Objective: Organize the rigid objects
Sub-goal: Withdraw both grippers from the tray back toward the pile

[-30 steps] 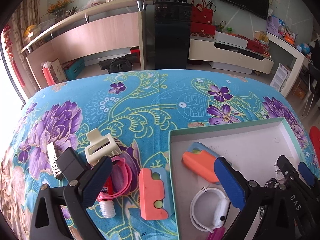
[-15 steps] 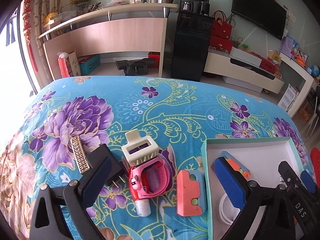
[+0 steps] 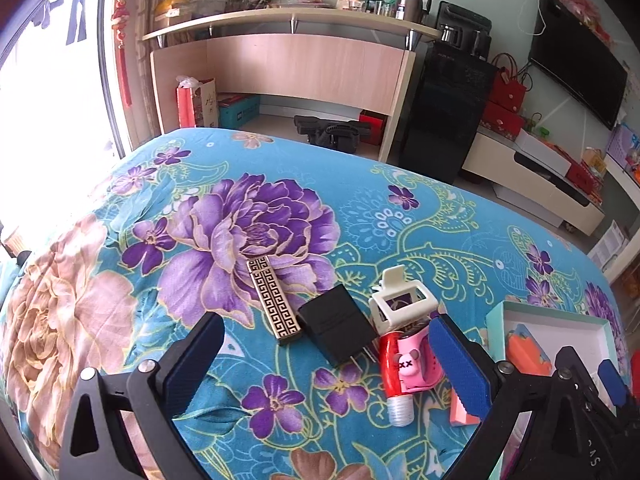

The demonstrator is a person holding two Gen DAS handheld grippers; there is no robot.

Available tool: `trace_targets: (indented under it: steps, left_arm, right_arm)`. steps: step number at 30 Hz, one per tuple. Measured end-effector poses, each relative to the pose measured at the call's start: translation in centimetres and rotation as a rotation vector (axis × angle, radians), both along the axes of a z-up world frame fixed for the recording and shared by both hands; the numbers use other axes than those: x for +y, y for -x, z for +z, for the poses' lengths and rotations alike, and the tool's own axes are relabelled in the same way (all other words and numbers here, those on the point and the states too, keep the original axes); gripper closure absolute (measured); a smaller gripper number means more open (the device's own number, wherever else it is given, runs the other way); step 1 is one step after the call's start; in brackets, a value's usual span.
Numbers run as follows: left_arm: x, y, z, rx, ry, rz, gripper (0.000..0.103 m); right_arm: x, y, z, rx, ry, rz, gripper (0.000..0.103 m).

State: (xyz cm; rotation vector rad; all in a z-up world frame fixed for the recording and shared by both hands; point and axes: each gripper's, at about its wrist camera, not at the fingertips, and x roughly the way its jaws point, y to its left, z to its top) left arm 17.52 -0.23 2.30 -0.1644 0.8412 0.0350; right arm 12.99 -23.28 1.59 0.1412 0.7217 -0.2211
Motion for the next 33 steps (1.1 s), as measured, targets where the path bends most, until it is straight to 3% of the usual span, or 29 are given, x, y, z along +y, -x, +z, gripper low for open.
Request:
trace_targets:
  steps: [8,12,33]
  left_arm:
    - [3.2,0.0,-0.5,0.010,0.040,0.061,0.000]
    - [4.5,0.0,-0.6,0.014,0.053,0.076,0.000]
    - [9.5,-2.4,-3.8,0.091,0.135,0.126,0.000]
  right_arm:
    - [3.5,-0.1,0.2,-0.049,-0.044,0.123,0.006]
    - [4.5,-0.5,-0.4,-0.029,-0.085,0.162,0.006]
    - [10.0,-1.7,-1.5,0.043,-0.059,0.287,0.006]
